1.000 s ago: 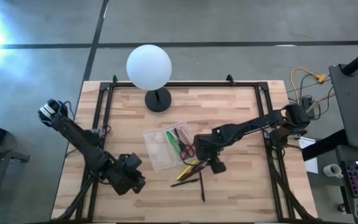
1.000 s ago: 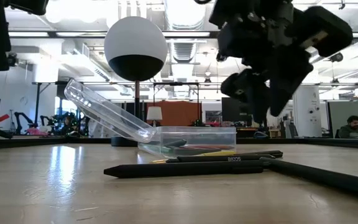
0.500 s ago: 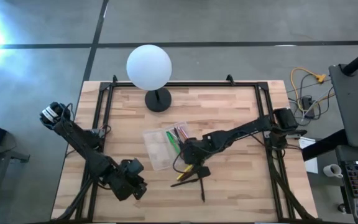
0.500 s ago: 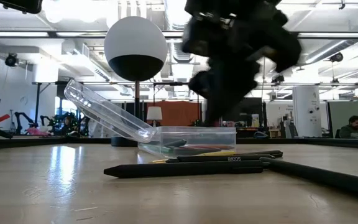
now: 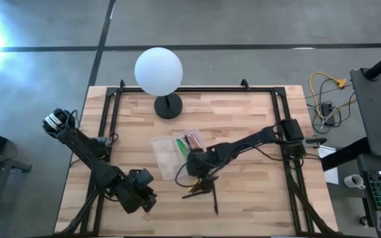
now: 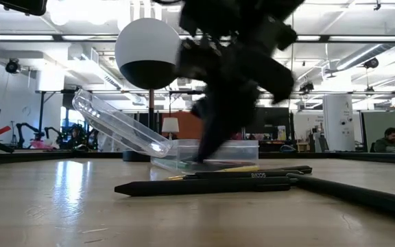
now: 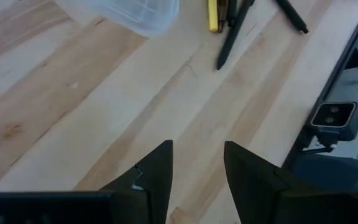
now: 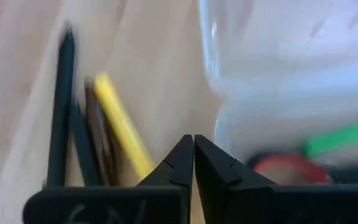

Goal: Pick & place school supplies into a supply box
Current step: Put the black ballpen into the supply box

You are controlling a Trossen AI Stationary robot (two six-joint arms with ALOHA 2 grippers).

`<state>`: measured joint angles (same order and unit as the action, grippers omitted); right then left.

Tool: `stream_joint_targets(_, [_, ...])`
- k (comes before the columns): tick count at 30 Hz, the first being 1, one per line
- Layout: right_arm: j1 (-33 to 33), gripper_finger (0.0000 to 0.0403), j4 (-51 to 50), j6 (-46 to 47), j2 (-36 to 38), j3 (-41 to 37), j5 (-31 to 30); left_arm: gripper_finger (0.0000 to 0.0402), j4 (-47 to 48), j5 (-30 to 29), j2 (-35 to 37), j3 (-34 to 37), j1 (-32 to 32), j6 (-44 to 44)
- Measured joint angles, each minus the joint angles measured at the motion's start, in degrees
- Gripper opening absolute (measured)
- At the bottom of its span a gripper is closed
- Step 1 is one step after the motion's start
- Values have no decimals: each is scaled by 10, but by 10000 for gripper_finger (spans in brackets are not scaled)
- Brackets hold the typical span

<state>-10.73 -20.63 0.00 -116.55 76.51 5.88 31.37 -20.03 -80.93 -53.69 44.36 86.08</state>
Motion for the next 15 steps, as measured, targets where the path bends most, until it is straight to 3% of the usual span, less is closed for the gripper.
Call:
stream_joint_targets(8, [9, 9, 3, -30, 1, 55, -16, 127, 3, -1, 0, 0, 0, 0])
stream_joint_targets(15, [23, 9, -7, -25, 29, 55, -38, 127, 6, -3, 0, 1, 0, 0])
